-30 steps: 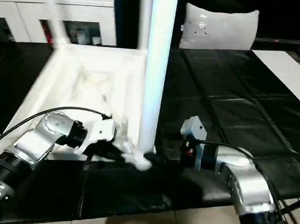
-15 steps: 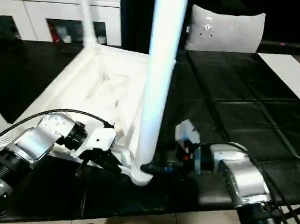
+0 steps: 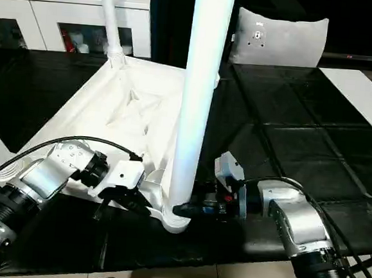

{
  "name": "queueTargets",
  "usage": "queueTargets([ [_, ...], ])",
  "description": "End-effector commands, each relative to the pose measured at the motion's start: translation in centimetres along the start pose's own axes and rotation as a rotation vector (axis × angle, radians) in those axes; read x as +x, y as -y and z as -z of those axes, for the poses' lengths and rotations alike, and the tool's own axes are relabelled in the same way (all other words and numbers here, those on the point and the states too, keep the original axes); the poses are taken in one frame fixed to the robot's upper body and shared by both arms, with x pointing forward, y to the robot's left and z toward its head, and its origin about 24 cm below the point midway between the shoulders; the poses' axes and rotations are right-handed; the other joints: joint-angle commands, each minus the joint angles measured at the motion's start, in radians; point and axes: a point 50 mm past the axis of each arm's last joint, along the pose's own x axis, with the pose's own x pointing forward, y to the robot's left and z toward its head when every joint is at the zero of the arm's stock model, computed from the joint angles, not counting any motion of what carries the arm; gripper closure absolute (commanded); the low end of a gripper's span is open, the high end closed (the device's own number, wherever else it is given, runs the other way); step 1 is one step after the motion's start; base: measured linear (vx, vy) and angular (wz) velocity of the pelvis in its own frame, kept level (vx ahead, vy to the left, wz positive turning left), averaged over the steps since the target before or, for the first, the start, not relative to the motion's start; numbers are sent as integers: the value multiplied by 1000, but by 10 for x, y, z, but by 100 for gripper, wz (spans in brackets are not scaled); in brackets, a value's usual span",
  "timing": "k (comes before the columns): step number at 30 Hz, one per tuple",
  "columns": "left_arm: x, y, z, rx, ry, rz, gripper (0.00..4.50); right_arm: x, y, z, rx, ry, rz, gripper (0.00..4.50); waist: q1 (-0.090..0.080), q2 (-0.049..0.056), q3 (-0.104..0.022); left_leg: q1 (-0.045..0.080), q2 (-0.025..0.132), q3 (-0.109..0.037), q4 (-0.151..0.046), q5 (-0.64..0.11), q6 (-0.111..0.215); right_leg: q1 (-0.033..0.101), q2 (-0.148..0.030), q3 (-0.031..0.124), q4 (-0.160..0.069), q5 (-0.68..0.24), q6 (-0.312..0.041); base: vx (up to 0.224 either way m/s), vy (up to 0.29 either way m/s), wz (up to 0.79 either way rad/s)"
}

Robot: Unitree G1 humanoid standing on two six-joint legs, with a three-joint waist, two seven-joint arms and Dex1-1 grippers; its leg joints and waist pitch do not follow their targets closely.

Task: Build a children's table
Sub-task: Rotate leg to tighten

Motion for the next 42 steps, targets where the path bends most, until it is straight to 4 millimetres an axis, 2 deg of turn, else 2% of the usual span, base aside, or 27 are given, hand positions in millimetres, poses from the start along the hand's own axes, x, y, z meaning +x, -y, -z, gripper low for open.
queueTargets([
  [1, 9, -2, -7, -18, 9, -26, 450, 8, -8, -1, 30, 41, -20, 259, -10, -6, -64, 36, 99, -41, -82, -229, 20, 30, -79, 52, -65, -251, -218, 0, 0, 0],
  [2, 9, -3, -7, -23, 12, -30, 450, 8, -8, -1, 33, 44, -14, 259, -9, -1, -61, 42, 99, -42, -84, -262, 5, 27, -82, 53, -70, -292, -212, 0, 0, 0],
  [4, 9, -4, -8, -46, 19, -52, 450, 10, -8, -1, 46, 54, 12, 259, -15, -6, -57, 45, 99, -47, -89, -320, -22, 28, -84, 55, -78, -369, -191, 0, 0, 0],
  [6, 15, -9, -12, -143, 51, -156, 450, 22, -4, 3, 68, 65, 178, 259, -21, 2, -53, 48, 98, -53, -92, -367, -54, 21, -84, 55, -86, -427, -174, 0, 0, 0],
  [7, 18, -13, -15, -182, 68, -206, 450, 28, -1, 4, 66, 64, 252, 259, -26, 0, -51, 48, 96, -53, -92, -386, -64, 19, -83, 55, -86, -447, -167, 0, 0, 0],
  [9, 21, -16, -18, -211, 89, -244, 450, 32, 2, 5, 81, 67, 320, 259, -48, -4, -48, 50, 89, -65, -90, -448, -82, 17, -88, 46, -101, -579, -121, 0, 0, 0],
  [12, 28, -22, -27, -268, 124, -310, 450, 42, 9, 4, 121, 98, 431, 261, -84, -2, -45, 42, 85, -79, -92, -517, -89, 20, -85, 33, -112, -655, -80, 0, 0, 0],
  [14, 33, -29, -35, -321, 156, -373, 450, 50, 15, 2, 147, 117, 517, 261, -95, 2, -46, 46, 82, -82, -89, -544, -91, 17, -85, 28, -120, -670, -68, 0, 0, 0],
  [15, 36, -36, -42, -362, 180, -438, 450, 57, 21, -1, 157, 126, 597, 261, -110, 2, -45, 43, 80, -85, -88, -554, -90, 19, -84, 21, -122, -669, -66, 0, 0, 0],
  [16, 37, -40, -46, -381, 187, -468, 450, 60, 24, -2, 160, 130, 635, 262, -130, 7, -45, 46, 78, -91, -86, -595, -92, 20, -80, 4, -132, -665, -57, 0, 0, 0],
  [17, 37, -40, -46, -382, 188, -471, 450, 60, 24, -3, 161, 131, 639, 262, -134, 8, -44, 46, 78, -93, -87, -606, -89, 23, -79, -3, -136, -667, -49, 0, 0, 0],
  [19, 41, -50, -57, -433, 218, -577, 450, 67, 39, -8, 233, 170, 827, 262, -150, 19, -44, 44, 80, -97, -91, -633, -89, 26, -83, -10, -138, -635, -53, 0, 0, 0],
  [20, 42, -52, -60, -442, 227, -599, 450, 69, 43, -9, 250, 178, 871, 262, -167, 22, -44, 40, 82, -106, -97, -667, -98, 32, -79, -22, -135, -604, -55, 0, 0, 0],
  [21, 43, -55, -63, -453, 236, -622, 450, 71, 47, -11, 266, 183, 913, 262, -177, 25, -46, 38, 85, -110, -104, -692, -106, 36, -77, -23, -126, -543, -65, 0, 0, 0],
  [22, 43, -55, -63, -455, 237, -626, 450, 72, 47, -11, 269, 184, 921, 262, -177, 25, -46, 38, 85, -110, -104, -692, -106, 36, -77, -23, -126, -543, -65, 0, 0, 0],
  [23, 44, -56, -66, -451, 236, -645, 450, 75, 50, -15, 260, 203, 930, 262, -187, 26, -46, 31, 83, -108, -107, -682, -100, 39, -85, -14, -122, -491, -87, 0, 0, 0],
  [24, 44, -56, -66, -447, 233, -644, 450, 75, 51, -16, 246, 209, 937, 192, -191, 22, -48, 28, 77, -102, -99, -642, -87, 35, -92, -7, -127, -488, -101, 0, 0, 0],
  [26, 43, -55, -64, -422, 213, -648, 450, 74, 53, -19, 213, 238, 939, 192, -191, 19, -51, 21, 73, -93, -87, -546, -53, 36, -104, 4, -129, -474, -127, 0, 0, 0],
  [28, 42, -53, -61, -407, 200, -645, 450, 72, 54, -20, 209, 254, 950, 171, -186, 19, -53, 12, 75, -89, -87, -478, -28, 41, -103, 9, -126, -432, -144, 0, 0, 0],
  [29, 41, -52, -59, -395, 194, -639, 450, 69, 54, -20, 191, 250, 950, 171, -177, 19, -59, 9, 80, -82, -88, -379, 4, 45, -96, 15, -112, -312, -180, 0, 0, 0],
  [31, 37, -50, -52, -371, 180, -626, 450, 63, 53, -20, 135, 249, 938, 144, -170, 17, -64, 6, 83, -76, -86, -312, 37, 50, -90, 15, -100, -237, -205, 52, -14, 1],
  [33, 33, -45, -44, -339, 170, -596, 450, 52, 50, -21, 91, 269, 916, 119, -147, 17, -69, 14, 84, -65, -77, -245, 71, 47, -88, 19, -95, -180, -223, 57, -22, 1],
  [34, 33, -45, -44, -337, 170, -593, 450, 51, 50, -21, 88, 271, 915, 107, -147, 17, -69, 14, 84, -65, -77, -245, 71, 47, -88, 19, -95, -180, -223, 59, -44, 4],
  [35, 32, -43, -41, -335, 166, -583, 450, 47, 49, -21, 85, 275, 912, 107, -132, 12, -72, 7, 81, -61, -70, -173, 99, 50, -87, 24, -83, -119, -239, 59, -44, 4],
  [36, 30, -41, -37, -324, 162, -564, 450, 42, 47, -20, 73, 284, 888, 98, -119, 16, -80, 9, 81, -59, -64, -110, 119, 51, -86, 25, -70, -60, -251, 41, -51, -1],
  [39, 24, -37, -29, -286, 146, -515, 450, 28, 37, -19, 21, 285, 775, 76, -88, 14, -75, 8, 82, -55, -59, -66, 162, 45, -80, 26, -59, -2, -267, 0, 0, 0],
  [42, 21, -33, -25, -251, 137, -461, 450, 19, 31, -18, 0, 272, 695, 53, -74, 14, -70, 11, 89, -55, -65, -117, 137, 47, -81, 26, -67, -98, -249, 0, 0, 0],
])
